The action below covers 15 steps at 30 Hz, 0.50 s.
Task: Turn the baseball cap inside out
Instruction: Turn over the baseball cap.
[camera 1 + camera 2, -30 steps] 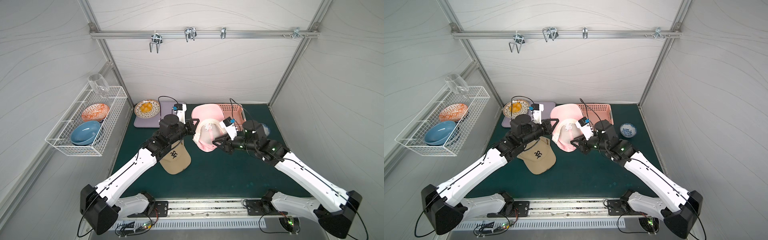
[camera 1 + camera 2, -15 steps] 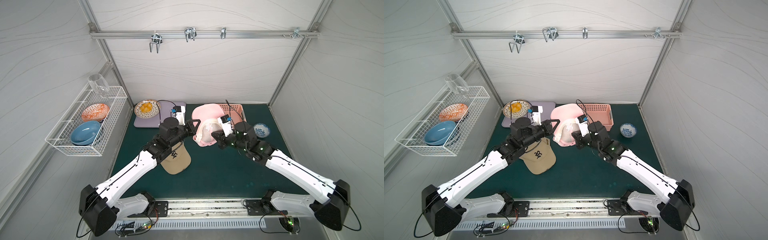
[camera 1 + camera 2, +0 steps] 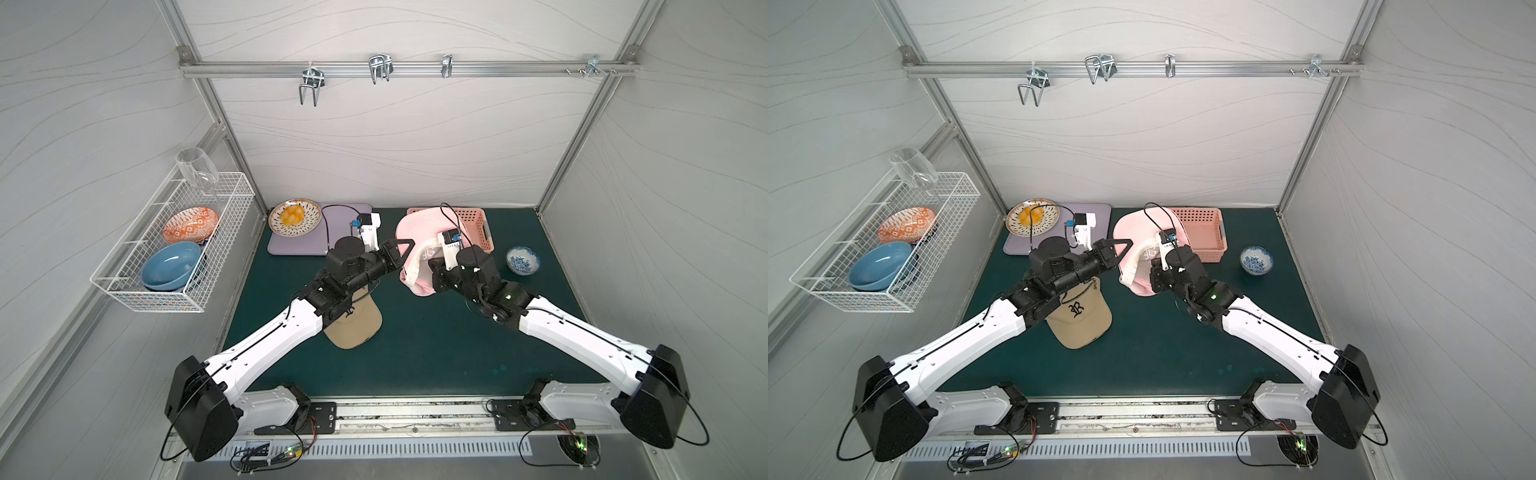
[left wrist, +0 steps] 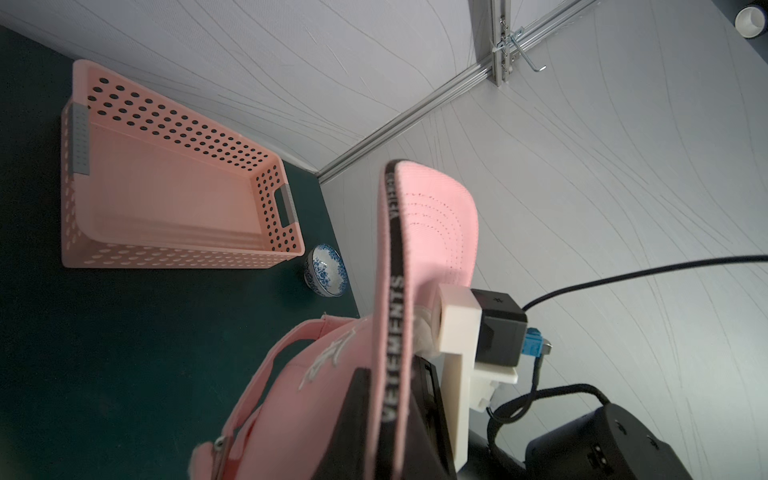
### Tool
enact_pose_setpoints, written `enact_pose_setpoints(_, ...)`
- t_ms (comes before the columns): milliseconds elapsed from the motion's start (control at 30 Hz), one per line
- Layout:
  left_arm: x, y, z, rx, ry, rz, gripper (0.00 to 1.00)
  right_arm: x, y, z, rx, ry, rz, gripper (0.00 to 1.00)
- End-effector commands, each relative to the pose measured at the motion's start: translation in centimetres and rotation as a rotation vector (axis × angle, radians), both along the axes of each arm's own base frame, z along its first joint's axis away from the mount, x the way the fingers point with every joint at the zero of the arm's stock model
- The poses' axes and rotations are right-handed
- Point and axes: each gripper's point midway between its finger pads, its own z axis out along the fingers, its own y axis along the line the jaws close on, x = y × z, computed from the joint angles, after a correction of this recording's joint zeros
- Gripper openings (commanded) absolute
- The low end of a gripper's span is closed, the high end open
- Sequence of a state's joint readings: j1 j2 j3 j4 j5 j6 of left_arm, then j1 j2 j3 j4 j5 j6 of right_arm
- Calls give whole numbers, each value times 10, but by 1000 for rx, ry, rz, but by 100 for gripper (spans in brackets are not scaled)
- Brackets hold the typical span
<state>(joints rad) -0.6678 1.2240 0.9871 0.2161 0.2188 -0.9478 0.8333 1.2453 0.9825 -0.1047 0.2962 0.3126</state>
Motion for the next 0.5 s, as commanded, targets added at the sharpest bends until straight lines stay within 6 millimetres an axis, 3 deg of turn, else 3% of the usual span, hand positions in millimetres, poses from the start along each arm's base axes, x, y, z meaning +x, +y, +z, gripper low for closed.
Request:
enact_pose_setpoints(0, -26, -15, 59, -151, -103, -133, 0, 12, -8, -2, -11, -5, -100, 13)
enact_pose_setpoints(100, -28, -6, 63, -108, -132, -97, 0, 15, -15, -9, -35, 34, -141, 17)
enact_pose_setpoints(300, -28, 28, 76, 7, -206, 52, 0, 19, -37, -44, -127, 153, -205, 29)
enact_pose_setpoints(467, -25, 45, 75, 84, -225, 136, 0, 12, -39, -38, -122, 152, -163, 40)
